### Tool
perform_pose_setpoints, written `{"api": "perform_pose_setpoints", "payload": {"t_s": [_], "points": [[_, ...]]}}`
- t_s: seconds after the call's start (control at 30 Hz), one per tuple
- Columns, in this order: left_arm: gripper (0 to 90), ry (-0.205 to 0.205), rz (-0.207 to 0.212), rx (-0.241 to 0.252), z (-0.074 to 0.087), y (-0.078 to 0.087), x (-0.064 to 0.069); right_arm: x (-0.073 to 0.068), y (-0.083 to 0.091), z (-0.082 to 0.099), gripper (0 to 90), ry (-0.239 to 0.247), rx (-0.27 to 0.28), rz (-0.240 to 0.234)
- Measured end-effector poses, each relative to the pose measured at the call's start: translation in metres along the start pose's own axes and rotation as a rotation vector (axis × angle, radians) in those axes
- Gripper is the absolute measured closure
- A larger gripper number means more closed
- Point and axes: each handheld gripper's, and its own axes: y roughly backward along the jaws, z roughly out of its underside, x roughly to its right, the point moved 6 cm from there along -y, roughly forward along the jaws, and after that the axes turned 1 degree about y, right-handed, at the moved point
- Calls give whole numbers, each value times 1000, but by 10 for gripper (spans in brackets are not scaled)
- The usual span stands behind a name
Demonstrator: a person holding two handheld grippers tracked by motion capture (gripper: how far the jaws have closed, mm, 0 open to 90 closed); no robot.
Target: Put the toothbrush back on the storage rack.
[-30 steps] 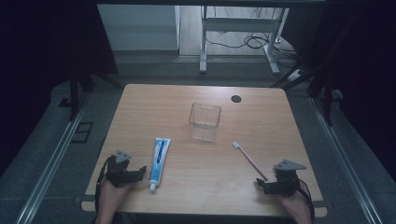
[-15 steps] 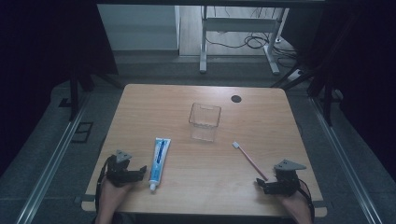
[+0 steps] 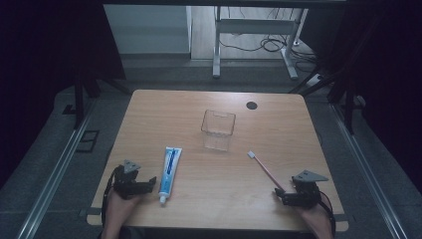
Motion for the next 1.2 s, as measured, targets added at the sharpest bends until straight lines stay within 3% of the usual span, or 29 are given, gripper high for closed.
{"api": "perform_pose_setpoints", "payload": {"t_s": [0.53,0.87,1.07,1.2], "points": [[91,2,0,1,0,0,0,0,4,-3,286,-5,-34,-26],[91,2,0,2,0,0,0,4,7,-6,289,-37,-69,-53],[90,2,0,1,0,0,0,1,7,-9,266,-2,-123,-35],[90,2,0,1,0,0,0,1,7,-12,310,9,-141,-20]]}}
